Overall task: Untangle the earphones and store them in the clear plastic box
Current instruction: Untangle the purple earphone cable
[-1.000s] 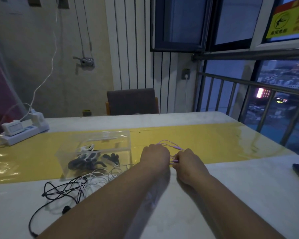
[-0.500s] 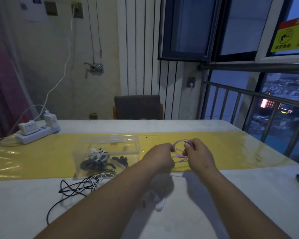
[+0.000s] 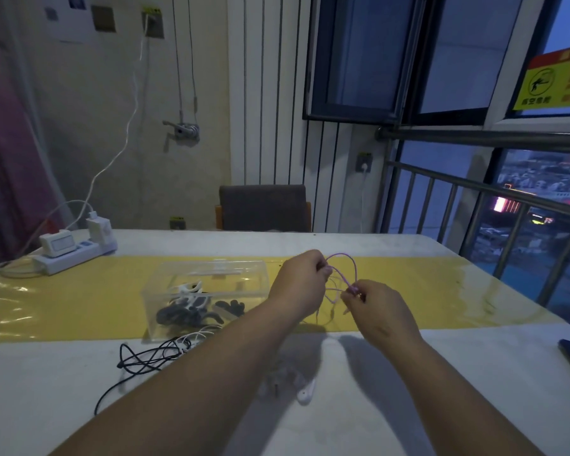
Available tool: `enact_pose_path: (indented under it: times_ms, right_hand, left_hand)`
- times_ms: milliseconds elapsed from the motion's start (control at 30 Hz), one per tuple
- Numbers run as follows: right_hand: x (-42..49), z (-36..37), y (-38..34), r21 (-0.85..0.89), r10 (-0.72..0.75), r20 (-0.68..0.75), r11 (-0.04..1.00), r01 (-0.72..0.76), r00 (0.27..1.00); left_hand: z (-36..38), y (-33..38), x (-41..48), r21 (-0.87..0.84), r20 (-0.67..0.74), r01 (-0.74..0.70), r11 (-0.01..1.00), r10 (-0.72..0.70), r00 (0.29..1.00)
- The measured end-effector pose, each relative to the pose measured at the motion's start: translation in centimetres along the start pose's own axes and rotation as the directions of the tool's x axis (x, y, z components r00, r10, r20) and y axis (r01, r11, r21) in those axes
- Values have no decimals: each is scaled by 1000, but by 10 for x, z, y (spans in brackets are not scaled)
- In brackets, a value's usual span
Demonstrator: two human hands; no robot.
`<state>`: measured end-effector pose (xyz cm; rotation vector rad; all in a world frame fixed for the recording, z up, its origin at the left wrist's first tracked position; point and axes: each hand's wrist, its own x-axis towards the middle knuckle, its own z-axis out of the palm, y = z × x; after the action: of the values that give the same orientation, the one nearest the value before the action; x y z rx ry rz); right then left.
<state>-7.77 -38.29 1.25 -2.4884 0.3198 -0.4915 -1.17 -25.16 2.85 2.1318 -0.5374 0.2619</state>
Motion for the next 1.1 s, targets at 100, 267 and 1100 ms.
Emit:
enact_pose_path:
  times_ms: [100,267,1100]
  right_hand:
    - [4,-5,-11,135,6,-115,991,10,993]
    - [7,-2,-38,213,-23,-22,977,27,999]
    - [-16,-14,-226,438,-457,-371,682,586,809]
  left_hand:
    - [-13,3,3,-146,-76,3,989,-14,997]
    - [-45,25,1,-407,-105,-59,912,17,994]
    - [-222,-3,-44,-587,-365,-319,744,108,925]
